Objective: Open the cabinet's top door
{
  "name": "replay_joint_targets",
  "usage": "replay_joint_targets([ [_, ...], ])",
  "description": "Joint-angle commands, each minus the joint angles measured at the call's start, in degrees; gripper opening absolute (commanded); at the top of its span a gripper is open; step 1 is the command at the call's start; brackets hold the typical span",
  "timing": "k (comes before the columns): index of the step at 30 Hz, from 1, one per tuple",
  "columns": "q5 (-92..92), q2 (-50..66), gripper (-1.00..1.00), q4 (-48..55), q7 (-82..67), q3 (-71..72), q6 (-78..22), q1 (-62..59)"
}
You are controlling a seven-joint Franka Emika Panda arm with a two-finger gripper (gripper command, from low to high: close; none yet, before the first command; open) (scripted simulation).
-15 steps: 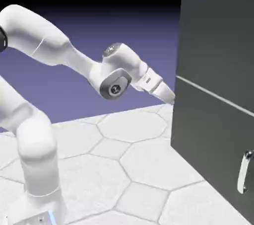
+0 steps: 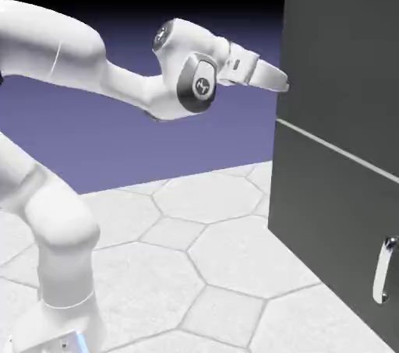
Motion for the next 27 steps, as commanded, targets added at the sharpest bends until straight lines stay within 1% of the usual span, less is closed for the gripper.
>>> replay_joint_targets([
  [1,-2.5,-0.3,0.00,1.0,1.7,-1.2,0.3,1.1],
  [27,-67.3,-8.0,0.00,26.6,47.1,-33.7,6.9,29.1],
])
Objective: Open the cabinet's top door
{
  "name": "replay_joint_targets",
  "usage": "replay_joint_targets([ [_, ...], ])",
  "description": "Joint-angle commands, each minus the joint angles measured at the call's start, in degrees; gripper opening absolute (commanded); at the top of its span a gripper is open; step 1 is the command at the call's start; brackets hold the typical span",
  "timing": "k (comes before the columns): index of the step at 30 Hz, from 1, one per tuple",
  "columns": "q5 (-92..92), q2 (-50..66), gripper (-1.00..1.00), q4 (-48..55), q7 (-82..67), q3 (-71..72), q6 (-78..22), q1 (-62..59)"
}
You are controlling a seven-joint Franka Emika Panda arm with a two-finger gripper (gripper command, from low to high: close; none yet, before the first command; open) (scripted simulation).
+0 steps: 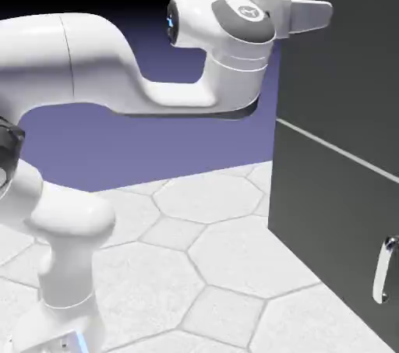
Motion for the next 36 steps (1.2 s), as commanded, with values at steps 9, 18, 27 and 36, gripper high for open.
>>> replay_joint_targets([
  [9,-22.4,-2.7,0.00,8.9,15.7,-11.2,2.3,9.7],
  [18,-44.9,-5.3,0.00,17.8,31.4,-22.4,4.6,19.4],
  [27,-50.0,-4.4,0.00,28.3,35.3,-31.9,5.3,32.2],
  [36,-49.3,-3.3,-1.00,17.1,36.8,-24.4,-1.4,20.7],
])
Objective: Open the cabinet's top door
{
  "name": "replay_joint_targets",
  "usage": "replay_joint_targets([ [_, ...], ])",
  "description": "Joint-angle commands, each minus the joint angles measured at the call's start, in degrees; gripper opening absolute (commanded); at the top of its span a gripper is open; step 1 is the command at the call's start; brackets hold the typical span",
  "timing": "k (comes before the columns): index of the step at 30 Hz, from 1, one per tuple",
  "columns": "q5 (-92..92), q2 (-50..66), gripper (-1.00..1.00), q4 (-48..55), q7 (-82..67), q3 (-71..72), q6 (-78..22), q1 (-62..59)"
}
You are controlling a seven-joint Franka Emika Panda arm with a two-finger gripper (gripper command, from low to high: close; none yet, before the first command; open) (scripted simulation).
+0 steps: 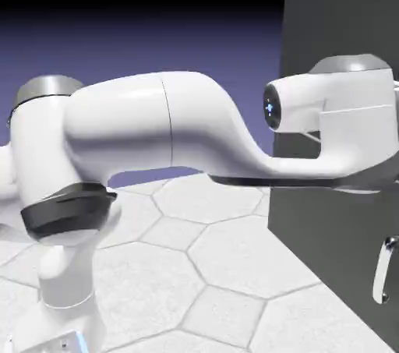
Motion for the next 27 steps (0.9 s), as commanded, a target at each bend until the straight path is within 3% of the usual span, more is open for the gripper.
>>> replay_joint_targets([
  [1,0.2,0.2,-1.00,-1.9,0.3,1.4,-1.1,-2.1],
  [27,21.5,-4.8,-1.00,-41.4,-2.3,41.6,-19.6,-56.1],
])
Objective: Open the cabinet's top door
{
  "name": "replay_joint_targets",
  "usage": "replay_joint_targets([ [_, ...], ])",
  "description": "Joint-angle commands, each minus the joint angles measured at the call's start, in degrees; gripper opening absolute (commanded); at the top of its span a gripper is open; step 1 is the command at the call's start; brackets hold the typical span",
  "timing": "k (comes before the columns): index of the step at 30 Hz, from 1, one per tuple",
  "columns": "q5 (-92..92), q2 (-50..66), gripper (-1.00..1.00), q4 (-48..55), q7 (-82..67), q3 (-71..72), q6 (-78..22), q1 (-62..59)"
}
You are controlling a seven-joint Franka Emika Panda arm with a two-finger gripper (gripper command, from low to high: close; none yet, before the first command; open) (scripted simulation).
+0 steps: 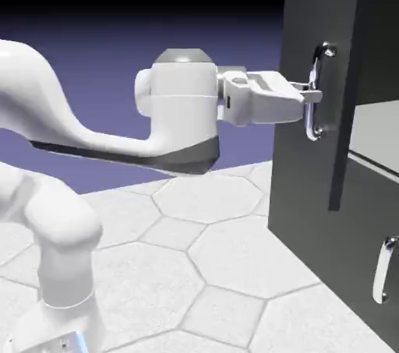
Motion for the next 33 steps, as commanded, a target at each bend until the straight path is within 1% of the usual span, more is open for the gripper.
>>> replay_joint_targets([
  [1,1.7,-0.8,-1.00,-1.4,-0.7,1.8,-0.5,-2.1],
  [9,19.7,-10.4,-1.00,-12.7,-9.0,16.6,-3.8,-17.7],
  [15,34.7,-18.8,-1.00,-19.1,-17.7,24.9,-7.2,-23.4],
  [20,47.1,-26.3,-1.00,-23.4,-25.0,31.5,-13.2,-23.8],
  [25,59.6,-33.5,-1.00,-26.1,-30.6,40.2,-22.6,-21.3],
  [33,76.3,-39.1,-1.00,-25.4,-34.3,56.8,-38.8,-16.3],
])
